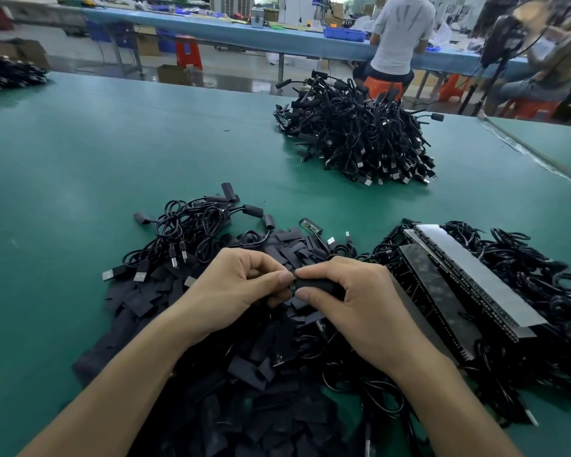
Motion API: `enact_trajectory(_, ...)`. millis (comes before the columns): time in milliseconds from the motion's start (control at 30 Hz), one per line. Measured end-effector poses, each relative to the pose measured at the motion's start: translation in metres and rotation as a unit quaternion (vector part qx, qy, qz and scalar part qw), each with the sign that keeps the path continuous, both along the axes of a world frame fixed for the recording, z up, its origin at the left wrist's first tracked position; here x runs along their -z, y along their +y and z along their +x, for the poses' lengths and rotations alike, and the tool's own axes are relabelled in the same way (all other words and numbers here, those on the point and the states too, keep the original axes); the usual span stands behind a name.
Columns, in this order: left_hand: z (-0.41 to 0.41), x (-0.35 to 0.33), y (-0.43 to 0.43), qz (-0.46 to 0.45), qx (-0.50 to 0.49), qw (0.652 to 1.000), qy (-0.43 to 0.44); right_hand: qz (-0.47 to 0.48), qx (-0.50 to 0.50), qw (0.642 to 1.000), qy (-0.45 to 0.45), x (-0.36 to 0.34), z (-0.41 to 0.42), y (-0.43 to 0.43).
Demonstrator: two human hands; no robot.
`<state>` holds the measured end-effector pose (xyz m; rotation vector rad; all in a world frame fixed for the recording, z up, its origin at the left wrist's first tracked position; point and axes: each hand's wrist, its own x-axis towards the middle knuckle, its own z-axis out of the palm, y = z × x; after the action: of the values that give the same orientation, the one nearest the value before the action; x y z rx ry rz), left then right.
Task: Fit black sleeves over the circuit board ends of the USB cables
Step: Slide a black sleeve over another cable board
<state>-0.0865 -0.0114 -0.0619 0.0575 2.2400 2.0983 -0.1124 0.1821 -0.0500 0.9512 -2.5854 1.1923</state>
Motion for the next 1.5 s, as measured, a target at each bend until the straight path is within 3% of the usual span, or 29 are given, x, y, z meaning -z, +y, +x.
enact_trajectory(233,0.000,-0.001,-0.003,0.014,-0.019,1.000,0.002,-0.073,0.042,0.996,-0.010,0.003,0.000,0.000)
enact_trajectory(600,0.000,-0.002,-0.008,0.097,-0.024,0.995,-0.024,-0.136,-0.001,0.989,-0.054,0.004,-0.001,0.001)
enact_trajectory(867,0.000,-0.001,-0.010,0.129,-0.008,0.991,-0.028,-0.117,-0.012,0.991,-0.063,0.007,-0.004,0.002)
enact_trajectory(1100,0.000,-0.001,-0.009,0.122,0.003,0.992,-0.024,-0.107,-0.012,0.994,0.005,0.006,-0.002,0.001)
enact_trajectory(1500,0.003,-0.002,-0.006,0.091,0.005,0.996,-0.014,-0.120,-0.026,0.991,-0.044,0.011,-0.003,-0.001)
